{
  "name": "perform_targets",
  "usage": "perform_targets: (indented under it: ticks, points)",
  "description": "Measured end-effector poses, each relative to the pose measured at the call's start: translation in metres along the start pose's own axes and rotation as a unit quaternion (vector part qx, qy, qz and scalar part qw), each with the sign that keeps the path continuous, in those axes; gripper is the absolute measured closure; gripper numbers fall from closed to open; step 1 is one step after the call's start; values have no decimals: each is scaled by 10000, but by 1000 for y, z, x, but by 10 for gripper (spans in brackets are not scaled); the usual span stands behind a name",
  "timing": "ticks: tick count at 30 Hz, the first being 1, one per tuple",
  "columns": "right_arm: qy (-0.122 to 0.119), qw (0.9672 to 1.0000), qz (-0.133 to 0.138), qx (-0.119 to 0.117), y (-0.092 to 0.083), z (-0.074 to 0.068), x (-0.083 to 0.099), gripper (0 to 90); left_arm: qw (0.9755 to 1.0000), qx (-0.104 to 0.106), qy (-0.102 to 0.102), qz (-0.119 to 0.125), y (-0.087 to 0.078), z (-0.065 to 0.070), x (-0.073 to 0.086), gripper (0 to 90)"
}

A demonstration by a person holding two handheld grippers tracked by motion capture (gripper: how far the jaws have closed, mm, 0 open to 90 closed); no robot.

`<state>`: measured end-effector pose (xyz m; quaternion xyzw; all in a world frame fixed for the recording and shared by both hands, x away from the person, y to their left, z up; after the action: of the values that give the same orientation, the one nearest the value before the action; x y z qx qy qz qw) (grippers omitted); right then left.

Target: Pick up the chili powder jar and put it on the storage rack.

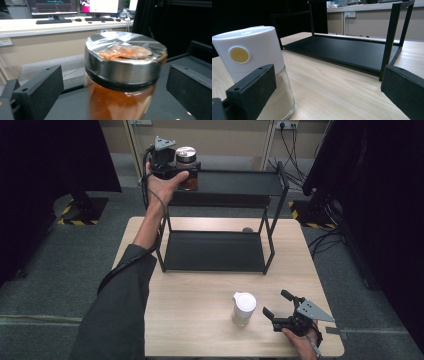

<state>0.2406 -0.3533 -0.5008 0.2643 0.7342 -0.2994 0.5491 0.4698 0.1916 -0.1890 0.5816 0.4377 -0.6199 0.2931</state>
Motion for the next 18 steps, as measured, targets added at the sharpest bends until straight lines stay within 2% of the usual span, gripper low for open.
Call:
perform_targets:
  ticks: [7,10,11,13,18]
  points:
    - [-10,10000,-18,-5,1,0,0,4,10000,-18,55,9,-9,-2,6,0]
    - [-11,10000,-14,-11,1,-1,0,4,9999,74,31,100,-14,-3,11,1]
    - [-12,10000,-13,-8,1,-1,0,4,9999,93,50,124,-16,-2,13,2]
    - [-9,10000,-20,-9,1,-1,0,4,9997,65,213,101,-20,1,13,2]
    - [-9,10000,-26,-6,1,-1,0,4,9991,254,289,190,-30,6,20,3]
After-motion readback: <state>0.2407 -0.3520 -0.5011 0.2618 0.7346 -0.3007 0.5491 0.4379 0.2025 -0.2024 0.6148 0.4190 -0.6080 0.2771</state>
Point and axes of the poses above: each handheld gripper's, and its own axes: y roughly forward along the jaws, x roughly out of its underside, z roughly to its right, the point moved 3 cm from there along y, roughly forward along the jaws, and after that the axes turned 7 degrees about y, right-handed, at the moved point
